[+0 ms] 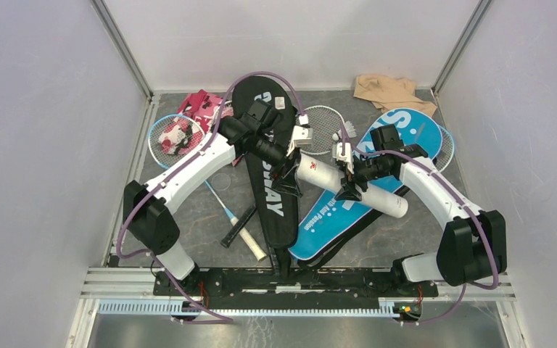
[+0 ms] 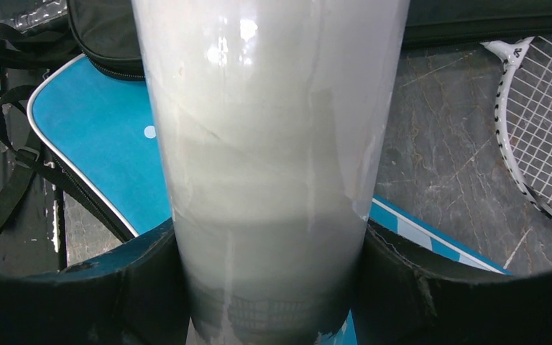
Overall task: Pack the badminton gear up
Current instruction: Place the shuttlecock at the shuttle tube.
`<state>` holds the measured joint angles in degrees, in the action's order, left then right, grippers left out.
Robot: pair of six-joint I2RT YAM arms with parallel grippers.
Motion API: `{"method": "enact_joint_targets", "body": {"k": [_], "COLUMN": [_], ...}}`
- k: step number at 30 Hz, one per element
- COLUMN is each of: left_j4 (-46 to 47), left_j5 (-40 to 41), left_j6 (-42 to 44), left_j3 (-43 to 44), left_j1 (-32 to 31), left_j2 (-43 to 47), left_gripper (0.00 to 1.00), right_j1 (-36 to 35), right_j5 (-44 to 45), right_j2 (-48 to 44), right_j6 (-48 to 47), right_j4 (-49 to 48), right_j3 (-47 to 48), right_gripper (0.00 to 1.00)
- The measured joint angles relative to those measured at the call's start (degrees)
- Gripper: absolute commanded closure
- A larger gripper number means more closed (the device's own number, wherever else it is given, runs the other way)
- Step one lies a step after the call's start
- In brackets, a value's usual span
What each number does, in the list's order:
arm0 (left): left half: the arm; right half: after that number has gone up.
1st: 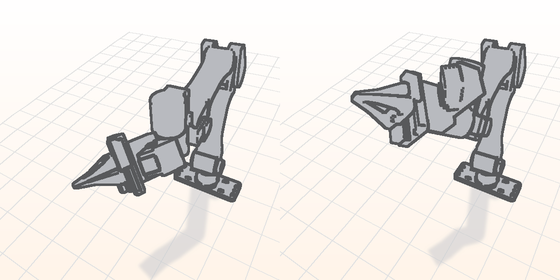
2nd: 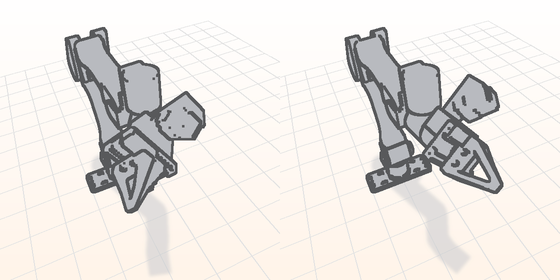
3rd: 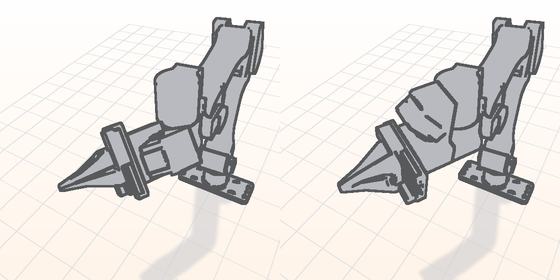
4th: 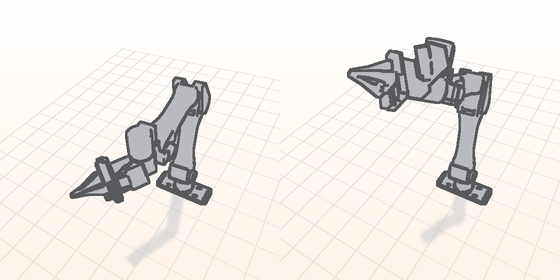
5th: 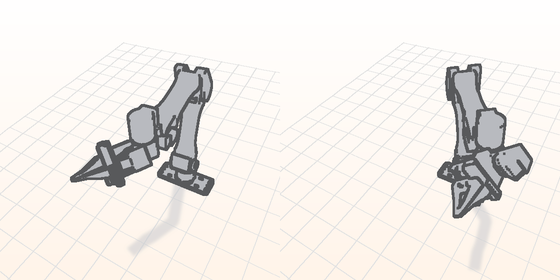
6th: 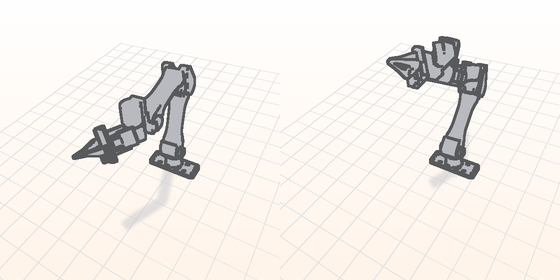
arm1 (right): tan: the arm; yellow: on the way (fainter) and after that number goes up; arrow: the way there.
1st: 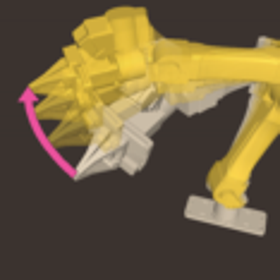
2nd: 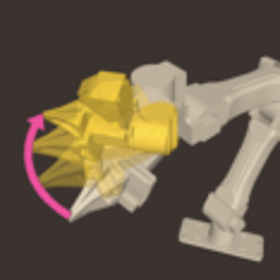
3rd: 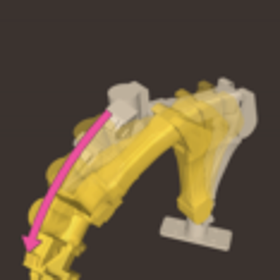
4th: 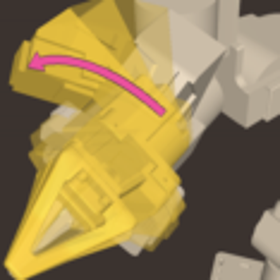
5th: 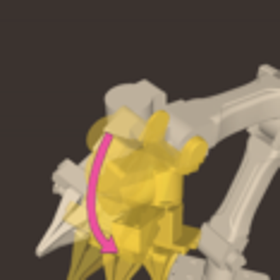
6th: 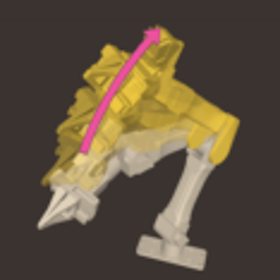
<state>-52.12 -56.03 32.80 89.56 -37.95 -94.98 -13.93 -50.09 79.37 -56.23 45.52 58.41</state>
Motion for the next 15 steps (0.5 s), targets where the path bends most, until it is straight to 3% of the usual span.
{"method": "enact_joint_targets", "body": {"k": [9, 15], "left_j4": [1.88, 3.61], "left_j5": [4.68, 6.58], "left_j6": [0.02, -1.49], "left_j3": [0.48, 0.42], "left_j1": [0.66, 4.76], "left_j2": [3.17, 8.9], "left_gripper": [0.08, 0.0], "right_j1": [4.42, 8.44], "right_j5": [-0.5, -0.48], "right_j2": [-1.66, -2.08], "right_j6": [1.38, 2.54], "right_j4": [-1.51, -2.4], "right_j3": [-0.17, -0.17], "right_gripper": [0.87, 0.87]}}
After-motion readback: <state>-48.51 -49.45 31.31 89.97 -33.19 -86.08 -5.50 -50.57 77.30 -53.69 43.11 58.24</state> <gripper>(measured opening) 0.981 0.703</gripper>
